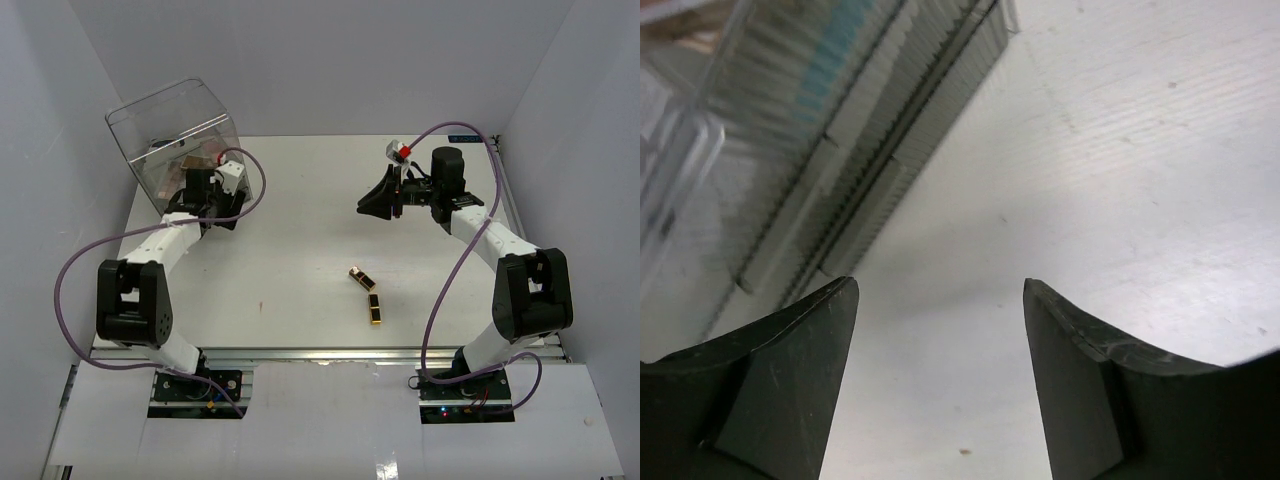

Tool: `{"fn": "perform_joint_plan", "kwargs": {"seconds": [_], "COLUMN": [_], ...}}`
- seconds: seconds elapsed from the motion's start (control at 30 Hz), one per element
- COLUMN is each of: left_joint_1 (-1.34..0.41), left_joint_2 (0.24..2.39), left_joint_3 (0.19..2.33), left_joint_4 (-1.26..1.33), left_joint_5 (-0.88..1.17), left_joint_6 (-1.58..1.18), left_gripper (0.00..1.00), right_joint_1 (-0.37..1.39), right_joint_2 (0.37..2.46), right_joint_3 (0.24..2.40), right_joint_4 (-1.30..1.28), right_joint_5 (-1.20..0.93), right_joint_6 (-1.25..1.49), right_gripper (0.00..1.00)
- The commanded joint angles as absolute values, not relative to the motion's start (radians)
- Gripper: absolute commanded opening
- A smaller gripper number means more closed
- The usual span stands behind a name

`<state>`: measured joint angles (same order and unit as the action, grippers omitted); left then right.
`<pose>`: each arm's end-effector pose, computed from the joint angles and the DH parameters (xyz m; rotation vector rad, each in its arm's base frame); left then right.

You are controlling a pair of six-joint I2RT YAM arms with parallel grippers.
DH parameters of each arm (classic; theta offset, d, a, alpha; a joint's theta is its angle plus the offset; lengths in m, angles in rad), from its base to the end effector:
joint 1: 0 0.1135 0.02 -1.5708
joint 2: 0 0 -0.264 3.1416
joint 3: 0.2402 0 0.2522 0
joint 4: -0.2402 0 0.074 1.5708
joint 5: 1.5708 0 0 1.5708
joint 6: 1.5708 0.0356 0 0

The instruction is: Organize the makeup

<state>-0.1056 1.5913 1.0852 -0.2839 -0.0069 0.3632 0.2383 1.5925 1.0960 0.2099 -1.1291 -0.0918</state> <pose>0.3440 -0.0362 0.2333 0.5460 2.3009 0.1331 0.3376 0.1151 0.2883 -1.0454 1.5043 1.1363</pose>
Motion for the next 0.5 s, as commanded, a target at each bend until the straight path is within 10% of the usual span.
{"fn": "perform_joint_plan", "kwargs": {"seconds": [0.0,0.47], "left_joint_1": [-0.095,-0.03], "left_joint_2": [1.438,1.209], "left_joint_3": [0.96,0.401], "left_joint_4": [-0.183,0.471], "left_joint_5": [0.082,0.003], "left_joint_6": [0.13,-0.793], "left_gripper": [0.72,0.58], "right_joint_1": [0.228,0.206], "right_joint_2": [1.591,1.575], "right_joint_3": [1.088,1.074], "right_joint_4": [0.247,0.272], "right_joint_5": [-1.155,-1.165], "right_joint_6": [-0.087,-0.066], "right_gripper": [0.34,0.34]}}
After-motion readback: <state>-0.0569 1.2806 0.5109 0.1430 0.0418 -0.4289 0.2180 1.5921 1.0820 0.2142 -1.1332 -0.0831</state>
